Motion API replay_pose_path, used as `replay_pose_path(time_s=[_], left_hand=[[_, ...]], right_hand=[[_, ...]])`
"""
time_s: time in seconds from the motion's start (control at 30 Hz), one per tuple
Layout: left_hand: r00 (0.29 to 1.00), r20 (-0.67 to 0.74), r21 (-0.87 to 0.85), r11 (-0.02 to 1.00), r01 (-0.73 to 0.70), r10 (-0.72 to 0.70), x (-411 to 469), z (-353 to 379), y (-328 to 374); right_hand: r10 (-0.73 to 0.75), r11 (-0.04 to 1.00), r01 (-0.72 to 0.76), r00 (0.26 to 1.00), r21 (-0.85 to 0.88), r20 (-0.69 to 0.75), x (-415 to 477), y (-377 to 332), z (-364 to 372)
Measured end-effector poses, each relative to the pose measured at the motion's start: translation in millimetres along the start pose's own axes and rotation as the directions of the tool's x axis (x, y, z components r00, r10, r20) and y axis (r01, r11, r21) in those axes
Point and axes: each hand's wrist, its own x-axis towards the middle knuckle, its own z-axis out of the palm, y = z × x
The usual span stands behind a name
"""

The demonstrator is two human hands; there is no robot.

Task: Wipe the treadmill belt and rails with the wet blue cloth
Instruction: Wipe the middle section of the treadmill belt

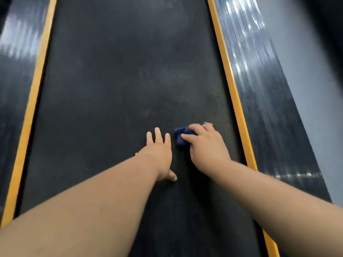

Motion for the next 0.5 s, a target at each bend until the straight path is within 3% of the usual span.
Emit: replay_pose_path(time_s=[0.1, 0.23, 0.4, 0.5], left_hand=[[0.999, -0.026, 0.030, 0.999, 0.019, -0.019, 4, 7, 2], [0.997, -0.039, 0.041, 0.997, 0.061, -0.059, 4, 8, 8], [0.997, -0.020, 0.004, 0.998, 0.068, -0.068, 0, 5, 10], [0.997, -0.017, -0.016, 0.998, 0.068, -0.069, -2, 3, 9]], right_hand=[[-0.103, 0.994, 0.103, 0.995, 0.028, 0.009, -38, 12, 8], [-0.132, 0.991, 0.131, 0.991, -0.019, -0.007, -13, 21, 6], [0.094, 0.995, -0.092, 0.994, 0.036, -0.059, 40, 33, -8], [0.179, 0.983, -0.179, 0.984, 0.027, 0.011, 52, 35, -26]])
